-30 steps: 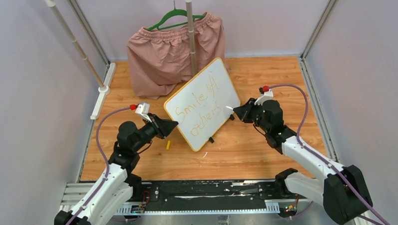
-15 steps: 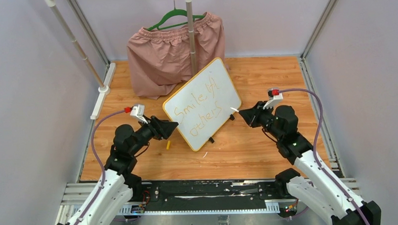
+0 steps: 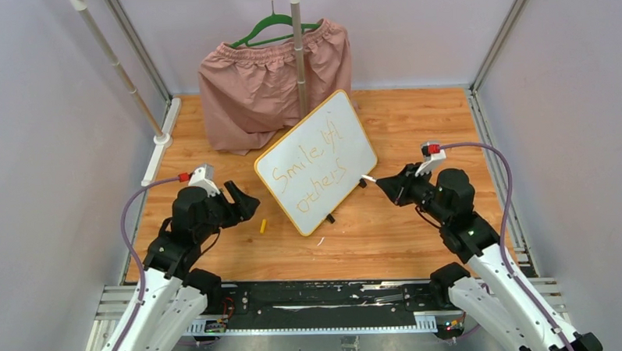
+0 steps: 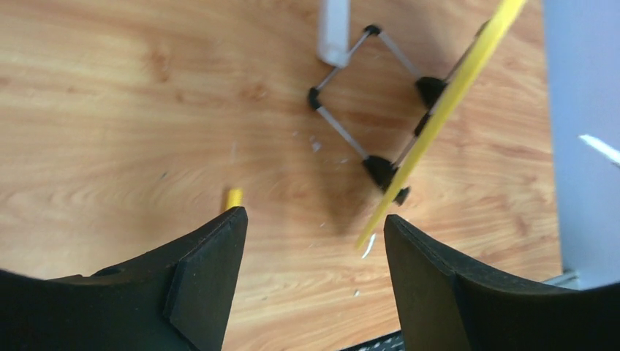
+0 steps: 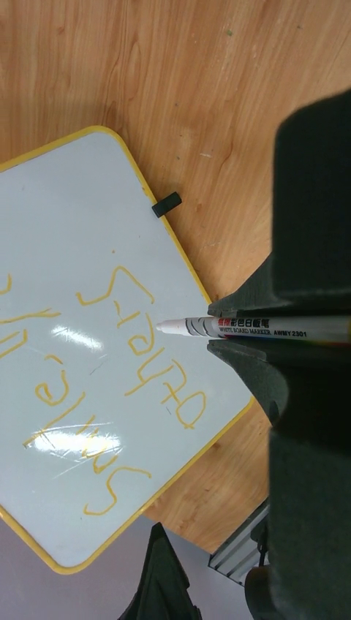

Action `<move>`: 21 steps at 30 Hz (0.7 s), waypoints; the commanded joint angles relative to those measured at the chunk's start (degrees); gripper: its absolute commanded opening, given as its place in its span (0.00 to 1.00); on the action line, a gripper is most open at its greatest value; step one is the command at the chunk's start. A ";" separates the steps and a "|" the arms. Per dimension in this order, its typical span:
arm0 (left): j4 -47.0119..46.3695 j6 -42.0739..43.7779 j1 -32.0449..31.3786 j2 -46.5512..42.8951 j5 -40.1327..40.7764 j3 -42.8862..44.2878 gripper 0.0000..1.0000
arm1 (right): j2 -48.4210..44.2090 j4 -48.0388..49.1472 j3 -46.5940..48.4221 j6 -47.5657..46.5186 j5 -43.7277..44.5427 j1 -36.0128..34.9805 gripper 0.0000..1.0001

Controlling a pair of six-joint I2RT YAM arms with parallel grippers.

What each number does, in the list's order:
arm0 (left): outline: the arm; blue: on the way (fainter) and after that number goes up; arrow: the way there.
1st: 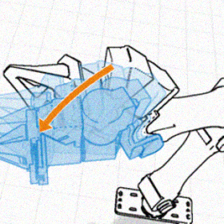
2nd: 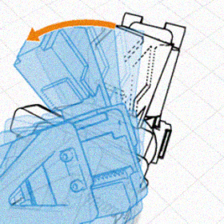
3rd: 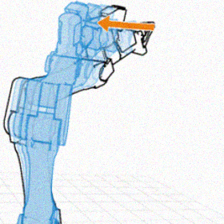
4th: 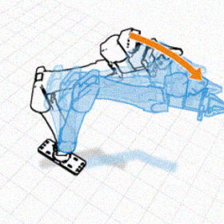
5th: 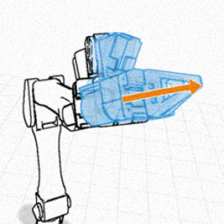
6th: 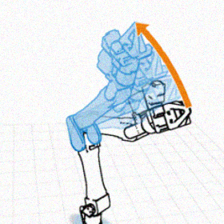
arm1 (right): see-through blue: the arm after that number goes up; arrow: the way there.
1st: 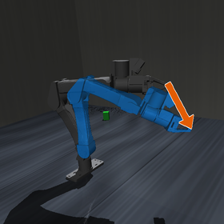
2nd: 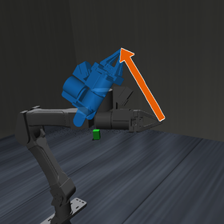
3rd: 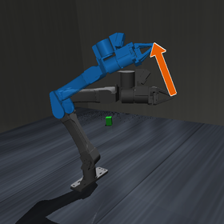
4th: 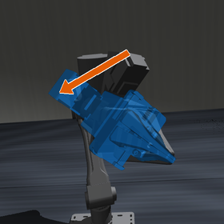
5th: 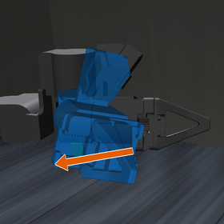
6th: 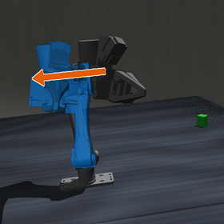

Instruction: Write a sentence on the whiteboard

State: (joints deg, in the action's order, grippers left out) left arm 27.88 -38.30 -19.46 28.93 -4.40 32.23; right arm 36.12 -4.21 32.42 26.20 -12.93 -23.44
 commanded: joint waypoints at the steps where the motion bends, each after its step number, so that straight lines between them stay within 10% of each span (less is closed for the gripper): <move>1: 14.31 -1.90 -1.26 1.71 8.10 3.52 0.72 | -2.30 -2.20 2.96 -1.32 -2.42 0.50 0.00; 21: 5.38 6.98 -9.10 35.03 11.44 6.17 0.65 | -8.40 -5.19 3.46 -3.54 -2.04 -0.15 0.00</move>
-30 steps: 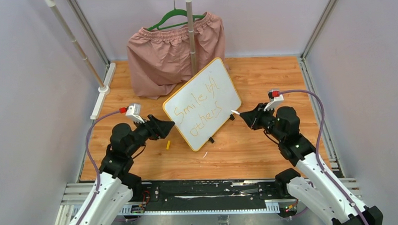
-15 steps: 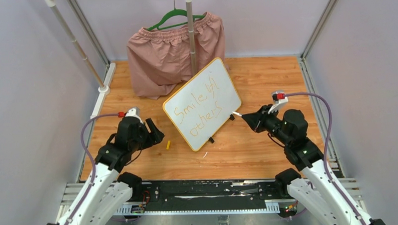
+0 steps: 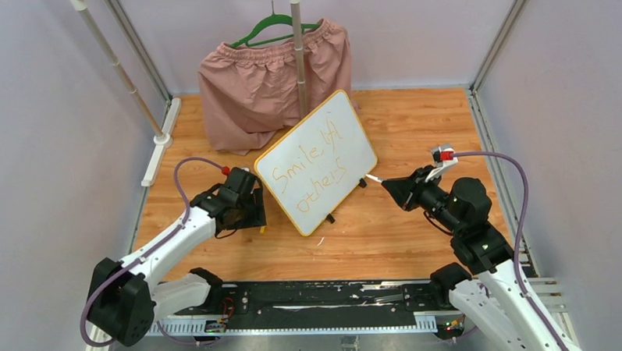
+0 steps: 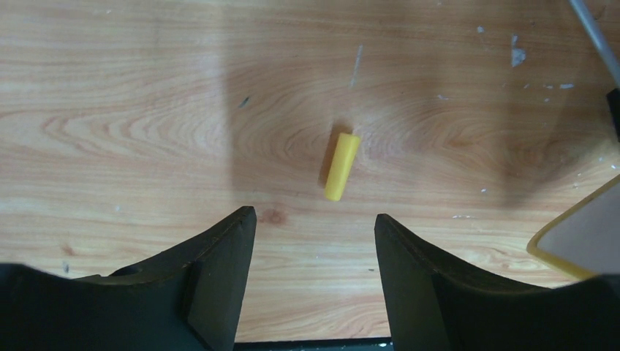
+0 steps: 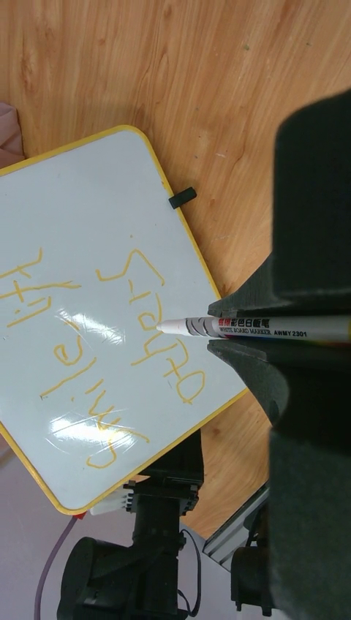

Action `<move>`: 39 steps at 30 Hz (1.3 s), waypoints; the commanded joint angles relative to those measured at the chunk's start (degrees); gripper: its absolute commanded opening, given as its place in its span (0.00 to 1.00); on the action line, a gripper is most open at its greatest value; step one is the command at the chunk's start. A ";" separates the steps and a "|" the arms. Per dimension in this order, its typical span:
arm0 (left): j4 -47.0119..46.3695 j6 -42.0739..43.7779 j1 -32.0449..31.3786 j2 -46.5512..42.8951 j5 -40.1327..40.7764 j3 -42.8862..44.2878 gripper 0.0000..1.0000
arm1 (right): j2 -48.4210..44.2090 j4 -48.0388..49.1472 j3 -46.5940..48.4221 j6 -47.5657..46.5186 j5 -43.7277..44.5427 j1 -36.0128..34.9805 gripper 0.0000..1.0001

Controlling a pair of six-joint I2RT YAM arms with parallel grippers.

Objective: Write a sentence on the whiteboard
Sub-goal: Write a sentence on the whiteboard, then close the whiteboard marker at the center of the board.

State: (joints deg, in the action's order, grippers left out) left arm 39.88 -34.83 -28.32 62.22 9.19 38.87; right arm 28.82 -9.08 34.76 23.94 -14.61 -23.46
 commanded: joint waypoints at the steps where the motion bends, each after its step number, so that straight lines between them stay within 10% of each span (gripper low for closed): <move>1: -8.06 3.88 -0.25 2.15 -2.93 -1.07 0.64 | -1.25 -0.24 1.02 -1.37 -0.29 -0.16 0.00; 39: -22.38 5.63 -0.25 10.56 -0.93 -9.03 0.27 | -1.85 -1.07 0.74 -1.83 0.72 -0.53 0.00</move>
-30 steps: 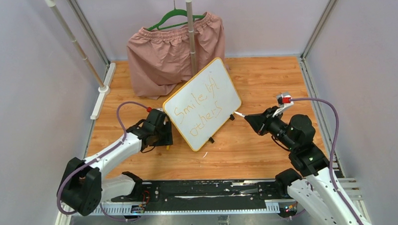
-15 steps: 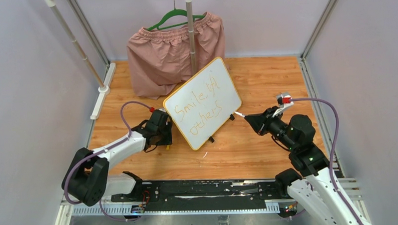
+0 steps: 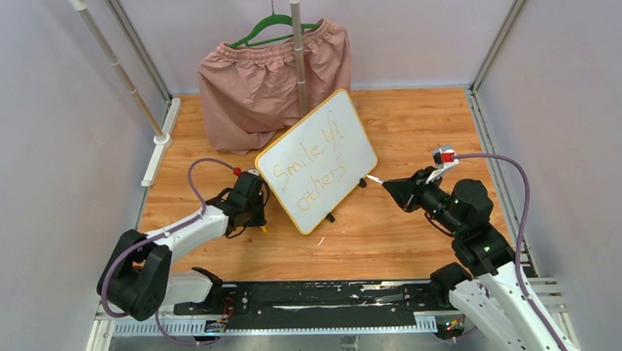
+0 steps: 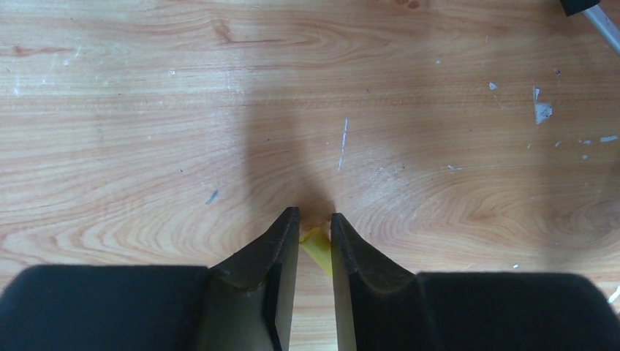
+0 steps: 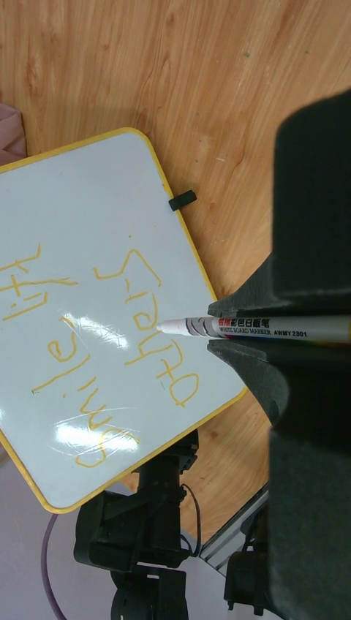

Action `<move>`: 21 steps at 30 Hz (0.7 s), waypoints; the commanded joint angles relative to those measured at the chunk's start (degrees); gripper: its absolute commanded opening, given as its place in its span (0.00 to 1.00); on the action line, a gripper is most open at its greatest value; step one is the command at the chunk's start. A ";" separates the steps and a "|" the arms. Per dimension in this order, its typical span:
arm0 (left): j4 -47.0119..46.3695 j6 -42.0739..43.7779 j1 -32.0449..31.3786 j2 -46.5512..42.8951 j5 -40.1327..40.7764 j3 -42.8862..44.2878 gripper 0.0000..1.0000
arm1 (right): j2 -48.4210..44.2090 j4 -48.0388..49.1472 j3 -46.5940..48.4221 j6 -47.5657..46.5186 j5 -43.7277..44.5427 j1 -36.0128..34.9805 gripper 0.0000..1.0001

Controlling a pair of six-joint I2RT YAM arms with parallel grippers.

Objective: Write a sentence on the whiteboard
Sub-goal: Close the whiteboard marker at the center of the board.

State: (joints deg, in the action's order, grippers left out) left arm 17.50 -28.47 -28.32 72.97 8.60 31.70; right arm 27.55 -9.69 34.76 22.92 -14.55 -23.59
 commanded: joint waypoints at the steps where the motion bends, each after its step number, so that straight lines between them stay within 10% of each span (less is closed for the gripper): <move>1: 0.19 -0.91 -0.25 -0.68 -0.34 -2.09 0.26 | -0.60 -0.50 0.82 -0.83 0.59 -0.40 0.00; 11: 3.93 -6.08 -0.25 -5.70 0.75 -3.89 0.47 | -0.39 -0.22 0.84 -0.20 0.35 -0.40 0.00; 21: 5.04 -19.41 -0.25 -4.63 1.31 -5.04 0.46 | -0.48 0.02 0.66 0.47 0.09 -0.40 0.00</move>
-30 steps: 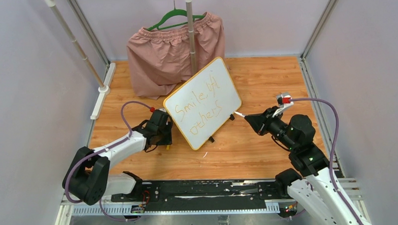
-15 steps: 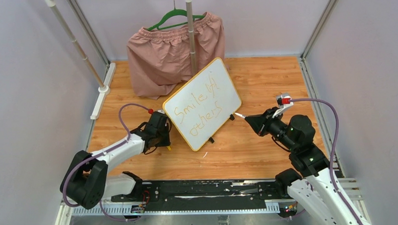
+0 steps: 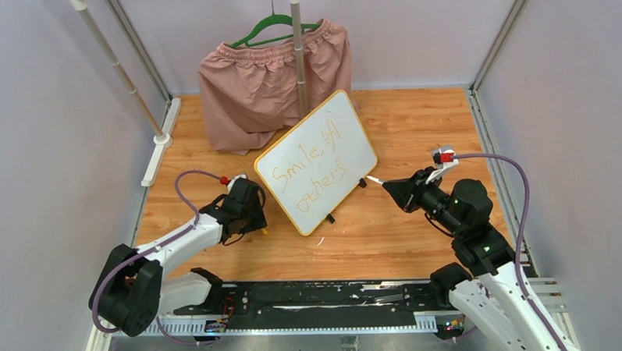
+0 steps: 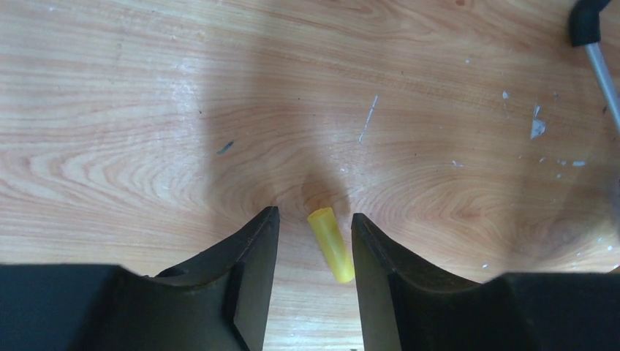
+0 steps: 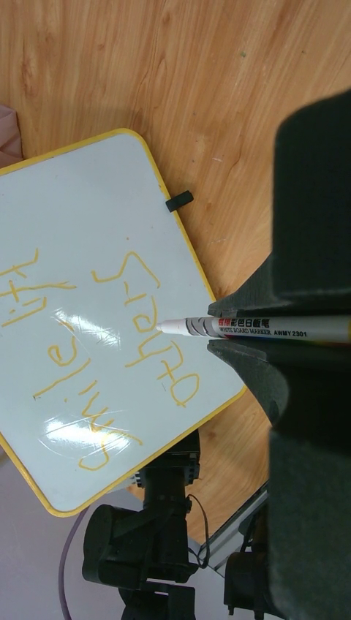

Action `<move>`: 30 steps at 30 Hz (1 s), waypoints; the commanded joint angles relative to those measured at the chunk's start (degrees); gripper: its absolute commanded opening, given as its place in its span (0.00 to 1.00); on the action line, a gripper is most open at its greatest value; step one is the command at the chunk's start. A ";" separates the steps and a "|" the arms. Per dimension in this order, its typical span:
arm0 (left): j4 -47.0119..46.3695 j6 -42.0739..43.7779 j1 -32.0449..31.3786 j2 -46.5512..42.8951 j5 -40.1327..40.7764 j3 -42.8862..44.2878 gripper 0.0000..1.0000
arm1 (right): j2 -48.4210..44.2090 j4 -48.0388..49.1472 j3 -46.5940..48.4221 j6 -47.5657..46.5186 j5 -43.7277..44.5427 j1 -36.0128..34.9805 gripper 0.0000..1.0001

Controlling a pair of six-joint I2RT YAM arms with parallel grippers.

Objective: Write a sentence on the whiteboard
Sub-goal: Close the whiteboard marker at the center of the board.

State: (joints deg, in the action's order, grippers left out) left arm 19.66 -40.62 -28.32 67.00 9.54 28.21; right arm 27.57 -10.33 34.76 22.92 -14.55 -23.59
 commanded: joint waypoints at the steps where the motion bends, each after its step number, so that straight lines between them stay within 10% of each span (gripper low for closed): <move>1: 3.13 -8.13 -0.25 1.75 0.84 -1.31 0.45 | -0.46 0.66 0.66 0.46 0.05 -0.40 0.00; 24: 12.81 -16.22 -5.78 8.07 6.43 3.79 0.35 | -1.45 0.28 0.57 0.31 0.31 -0.49 0.00; 30: 12.89 -16.45 -5.83 6.76 7.42 2.94 0.15 | -1.47 0.03 0.75 0.34 0.31 -0.48 0.00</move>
State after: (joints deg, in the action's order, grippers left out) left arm 28.56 -55.48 -33.23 72.75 17.74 33.28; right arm 26.76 -10.41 34.76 22.94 -14.55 -23.59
